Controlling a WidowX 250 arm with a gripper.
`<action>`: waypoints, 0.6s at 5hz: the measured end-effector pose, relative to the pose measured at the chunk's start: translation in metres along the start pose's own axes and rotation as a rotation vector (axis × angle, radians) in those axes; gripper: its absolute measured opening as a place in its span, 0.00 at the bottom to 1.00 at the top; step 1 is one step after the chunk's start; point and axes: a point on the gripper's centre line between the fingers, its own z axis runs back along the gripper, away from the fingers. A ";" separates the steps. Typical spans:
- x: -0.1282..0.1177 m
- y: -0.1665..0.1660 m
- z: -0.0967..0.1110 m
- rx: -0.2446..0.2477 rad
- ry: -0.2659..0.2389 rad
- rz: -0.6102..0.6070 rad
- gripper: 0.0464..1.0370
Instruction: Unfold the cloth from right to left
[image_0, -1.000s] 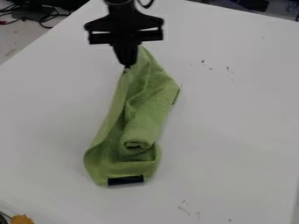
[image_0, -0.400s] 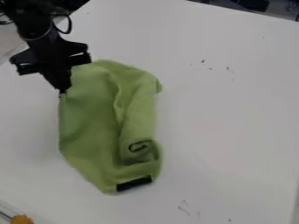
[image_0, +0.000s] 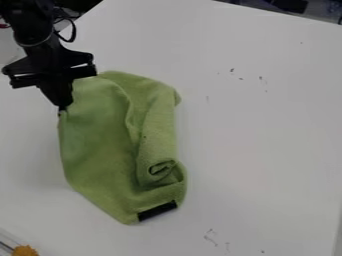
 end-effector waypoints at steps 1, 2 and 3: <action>-0.033 0.039 -0.011 -0.026 0.066 -0.011 0.02; -0.030 0.053 -0.016 0.002 0.042 -0.041 0.02; -0.029 0.059 -0.020 0.033 0.045 -0.042 0.04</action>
